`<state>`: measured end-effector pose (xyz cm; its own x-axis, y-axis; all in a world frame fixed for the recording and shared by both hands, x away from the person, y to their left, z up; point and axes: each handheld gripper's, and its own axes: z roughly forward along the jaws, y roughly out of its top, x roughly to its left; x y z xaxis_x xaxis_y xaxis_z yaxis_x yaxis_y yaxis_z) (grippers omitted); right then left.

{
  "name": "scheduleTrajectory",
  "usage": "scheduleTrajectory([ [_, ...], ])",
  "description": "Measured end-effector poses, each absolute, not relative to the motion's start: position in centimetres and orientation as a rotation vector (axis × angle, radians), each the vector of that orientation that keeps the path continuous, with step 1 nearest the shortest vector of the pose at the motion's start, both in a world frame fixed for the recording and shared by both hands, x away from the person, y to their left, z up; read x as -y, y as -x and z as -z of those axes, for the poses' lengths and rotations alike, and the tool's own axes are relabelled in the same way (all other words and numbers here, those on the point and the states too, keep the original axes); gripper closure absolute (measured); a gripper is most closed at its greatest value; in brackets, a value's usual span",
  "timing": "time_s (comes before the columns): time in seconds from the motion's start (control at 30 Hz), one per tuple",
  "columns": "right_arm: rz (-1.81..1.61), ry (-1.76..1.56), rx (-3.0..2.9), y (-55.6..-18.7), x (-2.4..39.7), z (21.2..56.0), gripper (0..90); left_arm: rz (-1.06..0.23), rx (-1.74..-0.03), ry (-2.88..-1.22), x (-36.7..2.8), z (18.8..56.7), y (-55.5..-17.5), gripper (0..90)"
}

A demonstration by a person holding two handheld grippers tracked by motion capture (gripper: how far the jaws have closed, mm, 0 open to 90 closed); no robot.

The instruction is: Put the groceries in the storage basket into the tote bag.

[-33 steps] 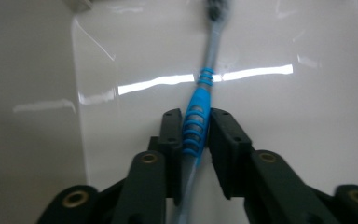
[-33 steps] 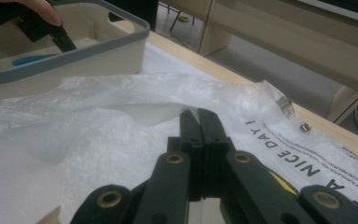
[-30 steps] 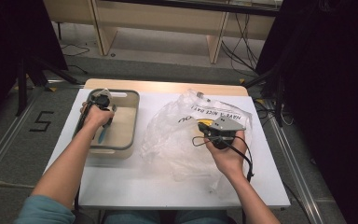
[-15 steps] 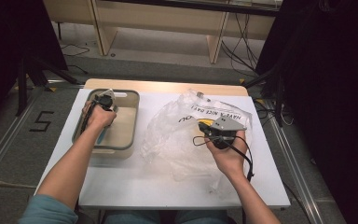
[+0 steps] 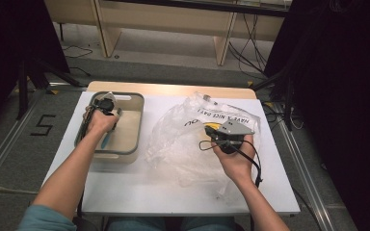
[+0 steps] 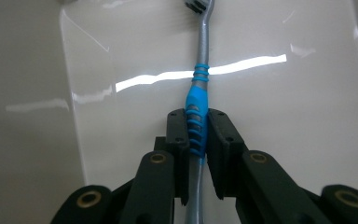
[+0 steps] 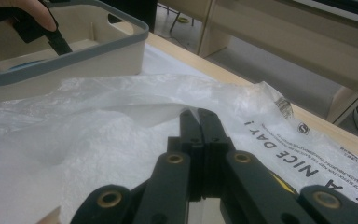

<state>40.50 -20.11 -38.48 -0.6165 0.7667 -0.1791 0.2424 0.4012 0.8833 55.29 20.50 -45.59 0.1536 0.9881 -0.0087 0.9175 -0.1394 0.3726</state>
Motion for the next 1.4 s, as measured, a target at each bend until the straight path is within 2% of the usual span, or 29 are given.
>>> scheduleTrajectory([
  [1.4,-1.177,-0.856,-2.079,-40.5,20.0,38.6,90.0,-0.461,-1.636,-2.002,-20.7,42.4,-52.8,79.5],
])
